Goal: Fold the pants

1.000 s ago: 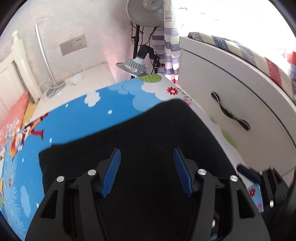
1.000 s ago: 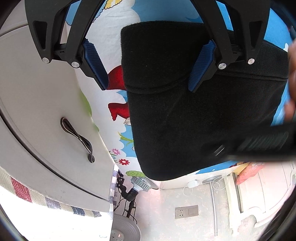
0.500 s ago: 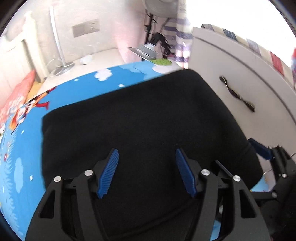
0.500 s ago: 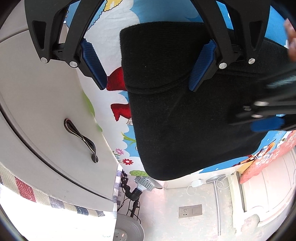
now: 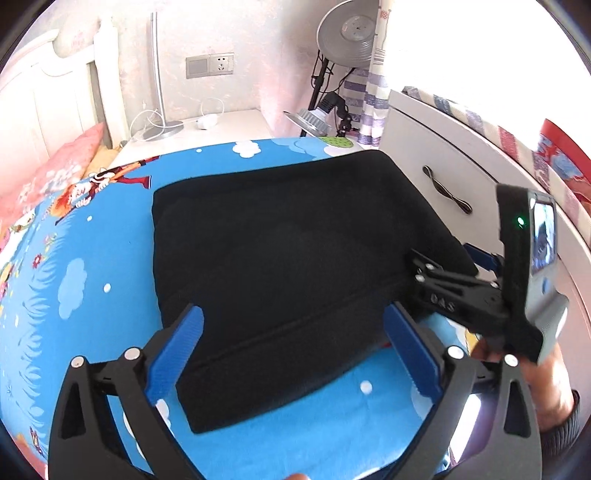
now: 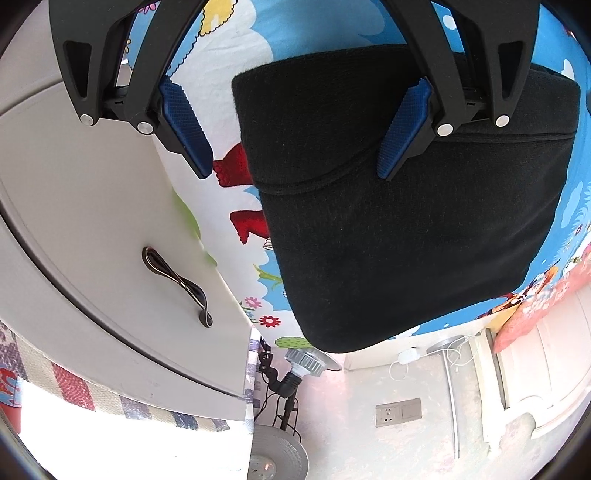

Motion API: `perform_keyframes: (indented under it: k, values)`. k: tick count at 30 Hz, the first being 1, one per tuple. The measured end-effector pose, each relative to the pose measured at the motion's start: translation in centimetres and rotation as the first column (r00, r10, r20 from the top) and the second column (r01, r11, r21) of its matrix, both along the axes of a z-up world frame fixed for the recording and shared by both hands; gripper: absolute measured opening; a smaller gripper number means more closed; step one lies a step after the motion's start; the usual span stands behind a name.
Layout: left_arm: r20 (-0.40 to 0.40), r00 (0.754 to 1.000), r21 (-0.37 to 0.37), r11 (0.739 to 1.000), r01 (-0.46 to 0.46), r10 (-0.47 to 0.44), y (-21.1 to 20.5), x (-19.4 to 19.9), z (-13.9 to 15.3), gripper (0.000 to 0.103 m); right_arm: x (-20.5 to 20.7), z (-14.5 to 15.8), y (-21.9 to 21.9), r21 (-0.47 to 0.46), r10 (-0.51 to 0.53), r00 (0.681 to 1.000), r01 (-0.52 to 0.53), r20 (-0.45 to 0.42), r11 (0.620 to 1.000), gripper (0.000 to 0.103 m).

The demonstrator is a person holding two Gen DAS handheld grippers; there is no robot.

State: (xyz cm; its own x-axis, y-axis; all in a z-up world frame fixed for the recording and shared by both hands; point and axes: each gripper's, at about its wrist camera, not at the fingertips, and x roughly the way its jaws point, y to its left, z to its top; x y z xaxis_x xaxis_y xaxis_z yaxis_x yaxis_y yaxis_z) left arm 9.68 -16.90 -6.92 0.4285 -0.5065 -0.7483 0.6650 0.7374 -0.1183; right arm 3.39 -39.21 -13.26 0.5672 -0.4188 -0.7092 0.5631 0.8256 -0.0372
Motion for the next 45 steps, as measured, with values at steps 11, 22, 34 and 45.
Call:
perform_keyframes:
  k: [11, 22, 34, 45]
  values:
    - [0.073, 0.995, 0.037, 0.997, -0.065, 0.063, 0.1, -0.2, 0.9, 0.101, -2.2, 2.2, 1.3, 0.072, -0.029, 0.999, 0.030, -0.012, 0.997, 0.088]
    - [0.027, 0.997, 0.016, 0.998, -0.068, 0.068, 1.3, -1.1, 2.9, 0.101, -7.5, 7.3, 5.4, 0.010, -0.038, 0.996, 0.038, 0.082, 0.999, 0.088]
    - [0.037, 0.996, 0.020, 0.997, -0.077, 0.076, 1.4, -1.4, 3.3, 0.101, -7.1, 7.9, 5.6, 0.005, -0.025, 0.996, 0.025, 0.088, 1.000, 0.088]
    - [0.038, 0.997, 0.022, 0.997, -0.072, 0.071, 1.3, -1.4, 3.3, 0.101, -7.0, 7.8, 5.7, 0.007, -0.016, 0.996, 0.015, 0.088, 1.000, 0.088]
